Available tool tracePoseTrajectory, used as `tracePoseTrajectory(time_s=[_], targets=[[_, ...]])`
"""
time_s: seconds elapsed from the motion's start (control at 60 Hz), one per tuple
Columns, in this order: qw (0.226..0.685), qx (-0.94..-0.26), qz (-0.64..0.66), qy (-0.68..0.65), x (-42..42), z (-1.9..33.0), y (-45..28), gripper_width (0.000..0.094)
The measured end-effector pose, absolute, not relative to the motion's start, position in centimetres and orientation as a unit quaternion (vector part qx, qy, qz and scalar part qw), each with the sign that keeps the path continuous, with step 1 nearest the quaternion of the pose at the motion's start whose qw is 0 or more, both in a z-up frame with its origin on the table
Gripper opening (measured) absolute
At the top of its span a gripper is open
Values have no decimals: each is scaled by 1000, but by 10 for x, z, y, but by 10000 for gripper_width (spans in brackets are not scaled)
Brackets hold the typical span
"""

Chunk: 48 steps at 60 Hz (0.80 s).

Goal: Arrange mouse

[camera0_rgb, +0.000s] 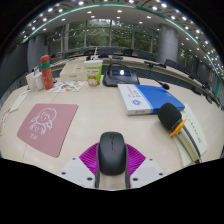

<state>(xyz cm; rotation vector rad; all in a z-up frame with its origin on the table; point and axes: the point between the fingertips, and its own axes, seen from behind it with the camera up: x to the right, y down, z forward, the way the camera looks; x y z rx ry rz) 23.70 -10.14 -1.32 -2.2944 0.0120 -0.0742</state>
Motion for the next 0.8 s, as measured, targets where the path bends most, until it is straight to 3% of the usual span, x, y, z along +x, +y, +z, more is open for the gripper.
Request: tracePoseTrajectory(time_s=[0.1,0.3,0.4,0.5,0.717,0.8], targets=[[424,-905,-45,19,231,10,-97,342],[484,-874,-39,20,149,112,-70,341],[494,-869,-22,17,86,132,-55,339],[481,-877,-14,4,33,114,-37,339],[426,-905,-10,5,-20,23,-19,345],[411,-912,-10,10,-22,0,-16,398]])
